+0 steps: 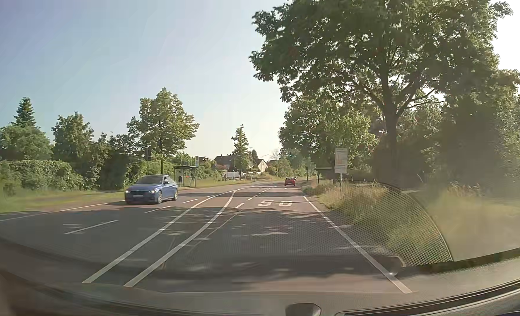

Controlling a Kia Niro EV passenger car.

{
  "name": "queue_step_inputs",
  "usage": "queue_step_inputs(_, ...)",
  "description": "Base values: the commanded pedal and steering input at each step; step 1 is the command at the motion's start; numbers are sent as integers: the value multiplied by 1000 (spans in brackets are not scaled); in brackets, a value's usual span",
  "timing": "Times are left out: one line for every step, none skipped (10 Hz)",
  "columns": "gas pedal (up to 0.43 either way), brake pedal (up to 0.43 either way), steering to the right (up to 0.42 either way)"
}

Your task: Follow the waypoints while adhering to traffic rules and regulations

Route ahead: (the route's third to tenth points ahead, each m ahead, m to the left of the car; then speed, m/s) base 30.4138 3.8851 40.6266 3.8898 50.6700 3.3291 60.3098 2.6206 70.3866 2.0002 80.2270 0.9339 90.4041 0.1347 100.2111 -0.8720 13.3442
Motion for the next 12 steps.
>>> queue_step_inputs(28,30,8)
queue_step_inputs(28,30,7)
queue_step_inputs(28,30,7)
queue_step_inputs(28,30,7)
queue_step_inputs(28,30,7)
queue_step_inputs(28,30,7)
queue_step_inputs(28,30,7)
queue_step_inputs(28,30,7)
queue_step_inputs(28,30,7)
queue_step_inputs(28,30,7)
queue_step_inputs(28,30,7)
queue_step_inputs(28,30,7)
